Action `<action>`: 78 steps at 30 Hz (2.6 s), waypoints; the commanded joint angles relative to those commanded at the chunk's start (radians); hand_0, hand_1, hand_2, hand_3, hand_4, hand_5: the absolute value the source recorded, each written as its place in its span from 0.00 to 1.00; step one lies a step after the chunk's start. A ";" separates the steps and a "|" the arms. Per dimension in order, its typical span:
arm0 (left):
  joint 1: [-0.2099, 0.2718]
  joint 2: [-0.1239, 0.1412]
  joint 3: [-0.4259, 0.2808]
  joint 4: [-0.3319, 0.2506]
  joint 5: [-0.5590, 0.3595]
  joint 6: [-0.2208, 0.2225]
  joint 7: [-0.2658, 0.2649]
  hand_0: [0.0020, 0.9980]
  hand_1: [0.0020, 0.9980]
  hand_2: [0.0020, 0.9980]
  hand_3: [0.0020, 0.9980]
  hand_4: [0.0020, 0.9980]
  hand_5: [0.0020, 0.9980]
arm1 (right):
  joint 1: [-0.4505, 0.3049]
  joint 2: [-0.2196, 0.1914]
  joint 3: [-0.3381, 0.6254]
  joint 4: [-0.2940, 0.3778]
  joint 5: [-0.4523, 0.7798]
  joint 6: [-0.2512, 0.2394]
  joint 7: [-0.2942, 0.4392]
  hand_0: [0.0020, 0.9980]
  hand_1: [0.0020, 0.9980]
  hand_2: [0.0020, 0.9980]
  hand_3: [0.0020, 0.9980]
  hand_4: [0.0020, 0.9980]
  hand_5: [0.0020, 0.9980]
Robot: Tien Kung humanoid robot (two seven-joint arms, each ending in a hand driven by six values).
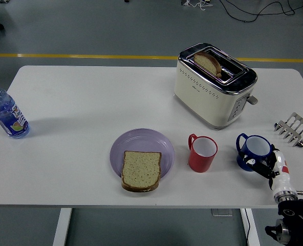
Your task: Pick up the cup,pour liquid into bread,place the cup on the desk
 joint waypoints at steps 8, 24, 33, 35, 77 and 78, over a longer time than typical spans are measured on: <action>0.002 -0.001 0.000 0.000 0.001 -0.002 0.000 0.67 0.74 0.74 0.63 0.40 1.00 | -0.009 0.002 0.014 0.013 0.010 -0.003 0.009 0.65 0.60 0.65 0.70 0.87 0.16; 0.013 -0.001 0.012 0.003 -0.006 -0.003 0.002 0.67 0.74 0.74 0.63 0.40 1.00 | -0.069 -0.002 0.151 0.176 -0.133 -0.037 0.003 0.39 0.39 0.53 0.58 0.79 0.02; 0.012 0.000 0.008 0.001 -0.005 -0.005 0.002 0.67 0.74 0.74 0.63 0.40 1.00 | -0.083 -0.013 0.245 0.313 -0.275 0.010 -0.140 0.36 0.38 0.53 0.56 0.76 0.00; 0.012 0.001 0.007 0.001 -0.005 -0.005 0.003 0.67 0.74 0.74 0.63 0.40 1.00 | -0.082 -0.014 0.255 0.335 -0.293 0.016 -0.169 0.36 0.38 0.53 0.56 0.76 0.00; -0.003 0.005 -0.004 0.001 -0.008 -0.010 0.003 0.67 0.74 0.74 0.64 0.40 1.00 | 0.259 -0.055 -0.052 0.576 -0.414 0.145 -0.526 0.32 0.30 0.49 0.55 0.73 0.00; -0.003 0.005 -0.002 0.001 -0.010 -0.011 0.003 0.67 0.74 0.74 0.64 0.40 1.00 | 0.276 -0.042 -0.070 0.564 -0.411 0.146 -0.526 0.32 0.30 0.49 0.55 0.73 0.00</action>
